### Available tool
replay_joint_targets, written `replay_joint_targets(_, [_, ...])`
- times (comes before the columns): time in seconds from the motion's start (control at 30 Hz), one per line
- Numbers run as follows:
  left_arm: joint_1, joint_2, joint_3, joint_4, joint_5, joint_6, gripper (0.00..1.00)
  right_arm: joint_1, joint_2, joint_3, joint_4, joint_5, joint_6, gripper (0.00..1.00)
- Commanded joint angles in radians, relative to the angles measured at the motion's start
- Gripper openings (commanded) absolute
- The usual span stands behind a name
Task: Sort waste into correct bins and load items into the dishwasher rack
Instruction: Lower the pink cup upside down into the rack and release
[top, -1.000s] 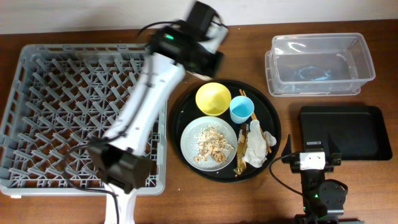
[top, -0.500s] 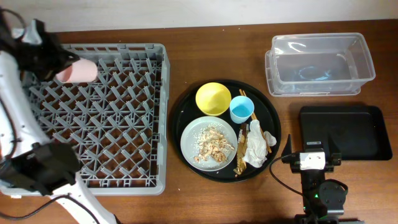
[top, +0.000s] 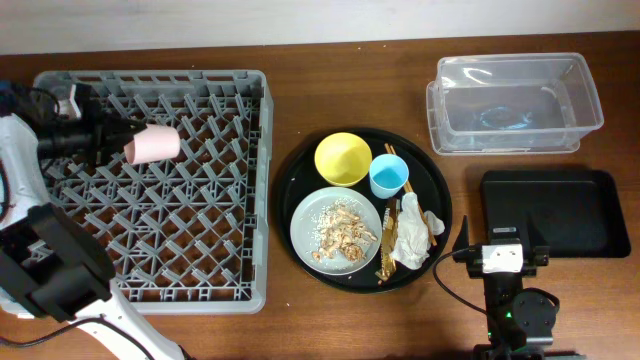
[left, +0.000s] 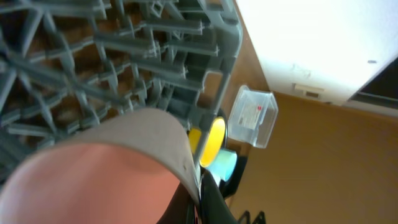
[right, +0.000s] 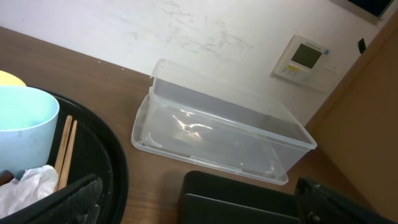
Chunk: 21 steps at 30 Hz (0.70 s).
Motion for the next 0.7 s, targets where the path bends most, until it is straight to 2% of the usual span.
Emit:
replay_joint_targets(0.0, [0.006, -0.019, -0.134, 0.135, 0.107, 0.023, 0.0, 0.007, -0.006, -0.005, -0.007, 0.016, 0.002, 0.99])
replay_joint_targets(0.23, [0.048, -0.019, -0.175, 0.194, -0.045, 0.008, 0.01, 0.007, -0.006, -0.005, -0.007, 0.016, 0.002, 0.99])
replay_joint_targets(0.3, [0.048, -0.019, -0.175, 0.192, -0.24, 0.008, 0.09, 0.007, -0.006, -0.005, -0.007, 0.016, 0.002, 0.99])
replay_joint_targets(0.37, [0.048, -0.019, -0.175, 0.191, -0.34, 0.0, 0.1, 0.007, -0.006, -0.005, -0.007, 0.016, 0.002, 0.99])
replay_joint_targets(0.43, [0.049, -0.019, -0.175, 0.192, -0.36, 0.0, 0.28, 0.007, -0.006, -0.005, -0.007, 0.016, 0.002, 0.99])
replay_joint_targets(0.57, [0.051, -0.019, -0.175, 0.19, -0.564, -0.003, 0.3, 0.007, -0.006, -0.005, -0.007, 0.016, 0.002, 0.99])
replay_joint_targets(0.67, [0.056, -0.019, -0.174, 0.182, -0.609, -0.004, 0.39, 0.007, -0.006, -0.005, -0.007, 0.016, 0.002, 0.99])
